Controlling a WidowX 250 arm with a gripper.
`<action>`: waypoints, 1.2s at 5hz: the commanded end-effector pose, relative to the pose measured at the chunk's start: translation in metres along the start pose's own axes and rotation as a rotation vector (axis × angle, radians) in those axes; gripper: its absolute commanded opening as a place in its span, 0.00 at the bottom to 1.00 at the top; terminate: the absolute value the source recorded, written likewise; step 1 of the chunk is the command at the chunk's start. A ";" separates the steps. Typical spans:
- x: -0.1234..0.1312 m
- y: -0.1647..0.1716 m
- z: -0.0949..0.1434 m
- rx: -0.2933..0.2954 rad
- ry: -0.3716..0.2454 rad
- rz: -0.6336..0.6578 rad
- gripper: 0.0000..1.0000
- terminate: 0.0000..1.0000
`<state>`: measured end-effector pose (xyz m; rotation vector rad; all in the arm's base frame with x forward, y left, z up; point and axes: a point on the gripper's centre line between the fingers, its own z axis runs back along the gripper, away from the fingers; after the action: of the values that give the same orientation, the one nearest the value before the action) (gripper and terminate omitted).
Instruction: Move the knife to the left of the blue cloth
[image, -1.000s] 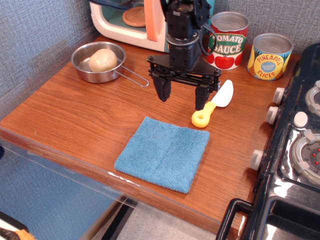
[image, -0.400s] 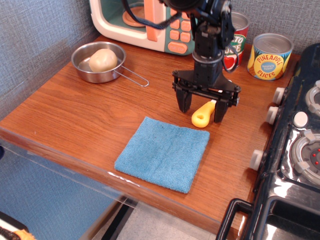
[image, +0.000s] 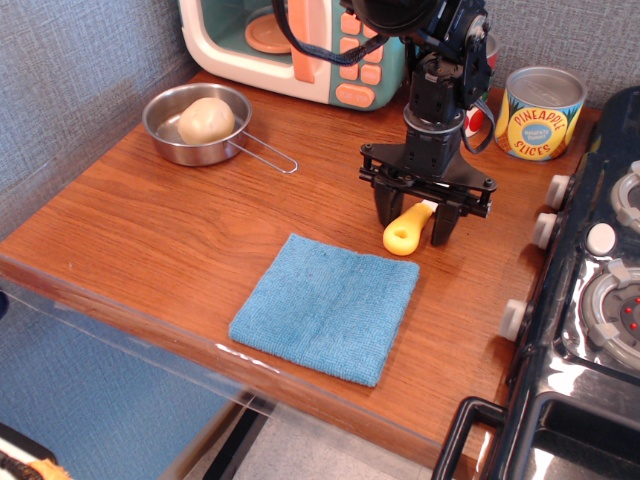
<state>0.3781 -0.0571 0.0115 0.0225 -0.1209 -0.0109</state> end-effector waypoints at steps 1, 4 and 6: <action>0.007 0.000 0.011 -0.002 -0.033 0.003 0.00 0.00; 0.017 0.025 0.106 -0.002 -0.236 -0.010 0.00 0.00; -0.081 0.107 0.112 0.099 -0.158 0.128 0.00 0.00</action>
<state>0.2807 0.0560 0.1009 0.1021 -0.2324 0.1346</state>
